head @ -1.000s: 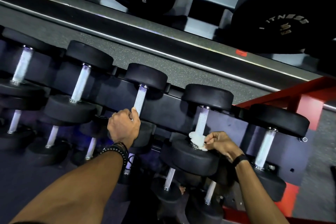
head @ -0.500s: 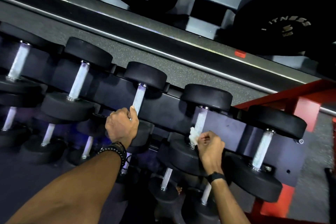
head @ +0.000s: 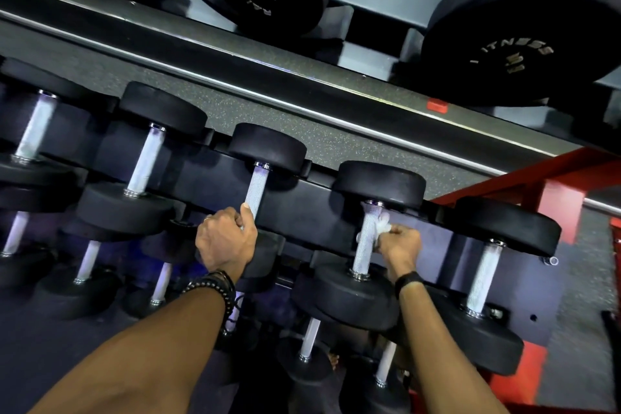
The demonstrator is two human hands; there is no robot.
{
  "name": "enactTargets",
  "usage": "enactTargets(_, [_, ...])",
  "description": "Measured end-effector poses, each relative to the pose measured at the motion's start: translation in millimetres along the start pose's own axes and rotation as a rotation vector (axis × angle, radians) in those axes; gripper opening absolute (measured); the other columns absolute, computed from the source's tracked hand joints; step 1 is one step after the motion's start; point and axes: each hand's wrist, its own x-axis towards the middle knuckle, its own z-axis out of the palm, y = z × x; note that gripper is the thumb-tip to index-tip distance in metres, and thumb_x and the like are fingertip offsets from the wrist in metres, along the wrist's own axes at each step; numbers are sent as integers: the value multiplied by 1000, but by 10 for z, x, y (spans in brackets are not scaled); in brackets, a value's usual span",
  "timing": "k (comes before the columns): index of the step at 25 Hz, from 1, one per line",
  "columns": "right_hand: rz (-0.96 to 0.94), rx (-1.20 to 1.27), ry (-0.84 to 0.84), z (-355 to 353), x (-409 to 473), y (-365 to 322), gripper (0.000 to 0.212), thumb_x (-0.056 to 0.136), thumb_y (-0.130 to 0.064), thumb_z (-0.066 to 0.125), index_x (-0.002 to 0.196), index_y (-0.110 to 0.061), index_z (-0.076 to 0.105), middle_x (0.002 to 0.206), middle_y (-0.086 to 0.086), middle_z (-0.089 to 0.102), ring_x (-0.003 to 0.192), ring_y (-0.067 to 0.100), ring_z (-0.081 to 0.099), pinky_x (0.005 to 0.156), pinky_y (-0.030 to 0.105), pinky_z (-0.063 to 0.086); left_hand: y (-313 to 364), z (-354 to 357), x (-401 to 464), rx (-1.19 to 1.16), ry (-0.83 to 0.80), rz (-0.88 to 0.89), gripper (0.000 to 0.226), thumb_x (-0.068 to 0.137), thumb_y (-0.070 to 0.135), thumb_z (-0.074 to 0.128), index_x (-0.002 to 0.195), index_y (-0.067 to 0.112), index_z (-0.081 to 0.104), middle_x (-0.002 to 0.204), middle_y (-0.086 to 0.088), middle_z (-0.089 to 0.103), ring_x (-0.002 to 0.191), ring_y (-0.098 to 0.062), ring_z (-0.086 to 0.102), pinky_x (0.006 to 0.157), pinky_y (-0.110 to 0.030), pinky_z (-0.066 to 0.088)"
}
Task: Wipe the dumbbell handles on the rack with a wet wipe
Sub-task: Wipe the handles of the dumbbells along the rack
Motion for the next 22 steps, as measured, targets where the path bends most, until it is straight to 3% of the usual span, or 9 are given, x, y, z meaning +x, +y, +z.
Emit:
enactTargets(2, [-26,10,46,26,125,-155,25,80,-10,66,58,-9,53,69,11,63,70,20,57,65,34,48,-10,1,15,1,8,-6,41,94,33,57,63,6,61,68,-21,65,70,-42,62,67,-44,47])
enactTargets(6, [24,-74,-239,-35,-166,296,19,76,-5,56,57,-5,58,58,12,63,58,27,61,53,44,57,-24,12,23,17,-4,-9,43,93,36,54,61,8,61,66,-19,65,68,-41,62,65,-42,47])
enactTargets(9, [99,158,-222,-47,-18,28,28,76,6,44,54,-7,55,60,17,59,56,27,58,53,34,52,-27,10,31,16,-27,-17,42,93,34,57,63,6,61,68,-20,65,69,-41,62,67,-43,48])
enactTargets(11, [81,361,-214,-45,113,-194,17,74,0,46,66,-5,60,69,14,63,64,26,59,59,40,52,-22,4,29,17,-20,-18,41,93,33,59,63,6,61,68,-20,65,70,-41,62,67,-44,48])
enactTargets(12, [64,378,-266,-38,106,-163,15,71,-4,47,71,-1,62,75,15,65,67,28,60,63,42,53,-20,5,28,19,-23,-24,40,93,33,59,63,6,61,68,-20,65,70,-41,62,67,-44,48])
enactTargets(15, [232,360,-662,-127,-52,97,30,59,-10,45,80,3,61,84,25,60,69,32,57,63,34,47,-15,1,34,30,-25,-15,40,93,30,60,62,4,61,66,-21,64,67,-42,61,64,-43,48])
enactTargets(18, [192,477,-765,-100,91,-21,21,66,-1,54,84,6,62,86,28,64,82,38,65,79,40,53,-16,-10,36,34,-38,-20,41,94,27,58,62,3,62,67,-22,65,67,-43,62,63,-43,47])
enactTargets(20, [194,531,-753,-48,104,-68,13,78,-4,68,85,5,62,79,23,63,74,36,66,74,40,56,-7,-10,26,26,1,-13,41,94,27,57,61,2,62,66,-23,64,66,-43,62,63,-43,48])
enactTargets(22, [232,371,-831,-18,-3,29,25,73,-19,76,84,-3,61,71,13,62,62,25,64,65,36,54,-4,-6,27,29,-2,-4,43,94,28,53,62,1,63,66,-22,64,65,-42,62,62,-43,48])
